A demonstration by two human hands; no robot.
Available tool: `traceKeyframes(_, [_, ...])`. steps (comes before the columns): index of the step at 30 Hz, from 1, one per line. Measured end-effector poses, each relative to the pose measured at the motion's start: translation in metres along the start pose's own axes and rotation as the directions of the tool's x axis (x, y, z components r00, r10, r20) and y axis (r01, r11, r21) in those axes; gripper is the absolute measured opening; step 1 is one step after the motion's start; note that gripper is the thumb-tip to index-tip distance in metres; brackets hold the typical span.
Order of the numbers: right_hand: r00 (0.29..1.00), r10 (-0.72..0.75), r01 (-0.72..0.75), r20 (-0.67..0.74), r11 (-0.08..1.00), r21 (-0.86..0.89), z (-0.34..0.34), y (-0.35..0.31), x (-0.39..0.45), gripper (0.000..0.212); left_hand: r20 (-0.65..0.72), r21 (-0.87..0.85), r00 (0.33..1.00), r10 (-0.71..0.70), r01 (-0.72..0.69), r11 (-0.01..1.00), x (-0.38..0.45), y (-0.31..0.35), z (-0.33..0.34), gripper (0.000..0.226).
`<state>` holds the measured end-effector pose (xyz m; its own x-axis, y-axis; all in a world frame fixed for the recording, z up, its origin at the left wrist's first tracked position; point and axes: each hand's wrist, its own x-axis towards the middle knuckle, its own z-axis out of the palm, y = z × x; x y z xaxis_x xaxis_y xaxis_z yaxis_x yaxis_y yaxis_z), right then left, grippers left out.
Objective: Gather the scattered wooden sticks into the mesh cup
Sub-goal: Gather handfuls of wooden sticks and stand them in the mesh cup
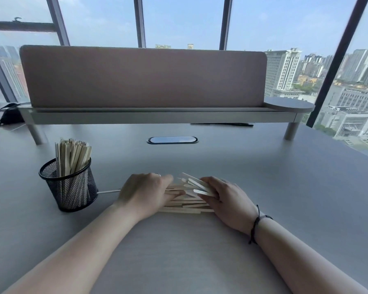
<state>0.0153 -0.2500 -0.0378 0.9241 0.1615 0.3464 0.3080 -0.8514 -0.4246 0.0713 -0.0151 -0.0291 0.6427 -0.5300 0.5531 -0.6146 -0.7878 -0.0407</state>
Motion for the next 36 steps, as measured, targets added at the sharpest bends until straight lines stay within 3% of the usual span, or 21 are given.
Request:
traceKeyframes(5, [0.999,0.004,-0.004,-0.039,1.000,0.007,-0.002,0.003,0.000,0.027,0.052,-0.055,0.989,-0.138,0.141,0.989,0.001,-0.003,-0.009,0.057])
traceKeyframes(9, [0.996,0.068,-0.066,-0.058,0.997,0.038,-0.004,0.006,0.002,0.020,0.056,-0.279,0.940,-0.335,0.337,0.899,0.004,-0.009,-0.016,0.050])
traceKeyframes(13, [0.996,0.078,-0.077,-0.039,0.997,0.014,-0.004,0.008,0.003,0.024,-0.014,-0.432,0.918,-0.397,0.353,0.830,0.010,-0.011,-0.022,0.055])
traceKeyframes(17, [0.999,0.039,-0.038,0.035,0.999,-0.039,-0.002,-0.002,0.001,0.014,-0.074,-0.579,0.892,-0.447,0.326,0.747,0.021,-0.004,-0.040,0.058])
traceKeyframes(19, [0.997,0.034,-0.028,0.068,0.996,-0.081,0.001,-0.010,0.000,0.027,-0.038,-0.737,0.861,-0.508,0.319,0.595,0.026,-0.001,-0.047,0.060])
traceKeyframes(22, [0.994,0.037,-0.025,0.107,0.993,-0.113,0.003,-0.019,-0.001,0.060,0.135,-0.942,0.801,-0.583,0.286,0.176,0.031,0.009,-0.052,0.055])
traceKeyframes(24, [0.991,0.030,-0.012,0.132,0.990,-0.138,0.003,-0.024,-0.003,0.076,0.201,-0.961,0.784,-0.588,0.274,0.037,0.032,0.014,-0.052,0.053])
traceKeyframes(29, [0.979,0.008,0.034,0.203,0.979,-0.201,0.005,-0.037,-0.005,0.101,0.198,-0.960,0.787,-0.584,0.277,0.047,0.025,0.012,-0.041,0.056])
traceKeyframes(36, [0.987,0.030,-0.024,0.158,0.999,-0.043,0.022,-0.036,0.010,0.080,0.138,-0.945,0.832,-0.537,0.274,0.181,0.018,0.014,-0.023,0.053])
